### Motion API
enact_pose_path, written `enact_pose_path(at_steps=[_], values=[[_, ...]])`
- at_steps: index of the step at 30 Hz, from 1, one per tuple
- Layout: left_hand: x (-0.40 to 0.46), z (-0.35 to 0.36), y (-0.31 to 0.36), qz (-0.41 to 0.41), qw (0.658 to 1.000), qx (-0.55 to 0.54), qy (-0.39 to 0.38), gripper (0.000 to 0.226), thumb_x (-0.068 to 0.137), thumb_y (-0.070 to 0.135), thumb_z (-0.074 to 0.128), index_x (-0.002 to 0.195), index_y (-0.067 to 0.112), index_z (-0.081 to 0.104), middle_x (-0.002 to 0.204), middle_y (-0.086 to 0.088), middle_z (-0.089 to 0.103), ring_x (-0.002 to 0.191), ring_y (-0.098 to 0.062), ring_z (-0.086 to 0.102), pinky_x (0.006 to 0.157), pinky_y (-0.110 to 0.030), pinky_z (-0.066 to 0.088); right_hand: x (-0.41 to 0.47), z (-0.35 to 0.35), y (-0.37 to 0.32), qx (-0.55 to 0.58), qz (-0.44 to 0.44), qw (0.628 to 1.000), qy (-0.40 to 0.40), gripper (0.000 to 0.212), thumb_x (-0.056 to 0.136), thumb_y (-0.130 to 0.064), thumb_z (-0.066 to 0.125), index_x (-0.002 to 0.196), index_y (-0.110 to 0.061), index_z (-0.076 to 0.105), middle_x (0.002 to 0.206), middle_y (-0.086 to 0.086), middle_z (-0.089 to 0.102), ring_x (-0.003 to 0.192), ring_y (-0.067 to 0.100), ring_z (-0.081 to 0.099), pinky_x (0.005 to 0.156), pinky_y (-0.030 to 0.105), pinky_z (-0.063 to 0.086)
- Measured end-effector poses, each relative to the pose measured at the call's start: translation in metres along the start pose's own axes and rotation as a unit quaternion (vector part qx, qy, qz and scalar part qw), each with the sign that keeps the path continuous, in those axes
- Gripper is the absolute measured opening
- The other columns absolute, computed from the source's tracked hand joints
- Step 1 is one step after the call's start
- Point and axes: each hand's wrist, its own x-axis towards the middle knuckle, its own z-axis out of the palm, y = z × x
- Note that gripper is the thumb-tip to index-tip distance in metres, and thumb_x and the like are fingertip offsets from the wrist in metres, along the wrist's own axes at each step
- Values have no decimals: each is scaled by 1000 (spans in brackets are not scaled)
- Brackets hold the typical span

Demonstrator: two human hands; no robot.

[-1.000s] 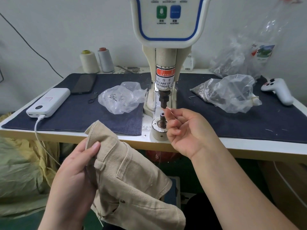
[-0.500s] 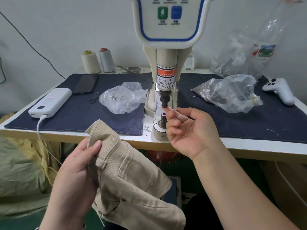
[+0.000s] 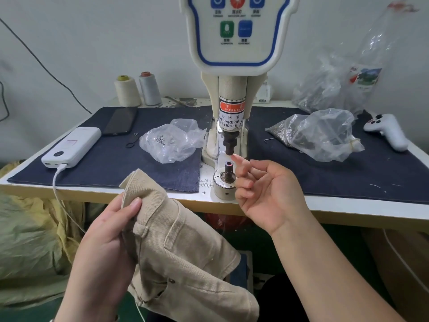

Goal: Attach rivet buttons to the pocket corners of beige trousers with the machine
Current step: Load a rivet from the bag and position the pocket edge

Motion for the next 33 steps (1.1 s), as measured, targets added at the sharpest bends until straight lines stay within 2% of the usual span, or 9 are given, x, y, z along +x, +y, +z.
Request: enact_pose_path(at_steps=[4,6,10,15,18,24,27,30,33], values=[[1,-2,6,1,1000,4,-9,34,85,23,57,112,10,73,106,-16,72,95,-26,71,76,-32,58,-7,-4,9,-77,-70,993,63,19,87,-8,53,86,-3,72,59,3,55,43,9,43,37,17,32],[3,-4,13,3,1000,5,-14,35,86,22,57,115,10,72,108,-17,71,98,-28,70,78,-32,58,-12,-3,20,-232,-130,962,69,24,87,-12,62,65,-15,70,56,0,56,44,8,45,39,17,33],[13,-7,30,17,1000,4,-14,33,85,22,57,112,8,71,101,-15,70,94,-27,70,76,-31,58,-11,20,49,-552,-240,799,10,21,80,-26,76,65,-21,62,54,-8,58,47,2,50,48,16,42],[23,-12,44,31,999,-24,-5,36,83,20,58,114,3,69,102,-19,69,92,-29,69,77,-33,59,34,73,71,-693,-353,628,-18,6,90,-16,60,87,-15,65,85,-4,65,80,15,58,72,34,49],[24,-18,46,22,999,-46,-1,34,82,20,59,110,3,70,98,-19,71,88,-28,71,74,-33,59,76,100,69,-745,-391,539,32,25,88,2,48,103,-9,65,106,6,63,100,25,55,78,38,46],[29,-32,50,4,998,-68,-3,35,82,20,60,111,3,70,104,-22,71,96,-32,70,79,-35,59,140,130,63,-898,-300,315,59,27,87,-2,51,109,-13,62,106,4,57,111,25,46,64,29,33],[36,-34,53,-2,998,-64,-18,32,82,20,60,108,5,71,101,-21,71,92,-30,70,76,-34,59,154,137,65,-940,-203,269,48,17,91,-16,55,105,-16,65,101,2,61,107,24,58,68,25,36],[47,-34,58,0,998,-56,-27,30,82,20,61,106,8,73,98,-18,70,89,-27,69,73,-32,58,160,138,66,-958,-157,239,39,13,85,-5,54,83,-17,59,84,-3,57,83,22,64,67,24,45],[57,-36,61,3,998,-54,-25,34,81,19,61,110,6,72,99,-16,71,89,-26,70,74,-31,59,164,136,66,-956,-182,227,38,26,87,-4,51,109,-13,62,102,3,65,84,24,59,62,28,42]])
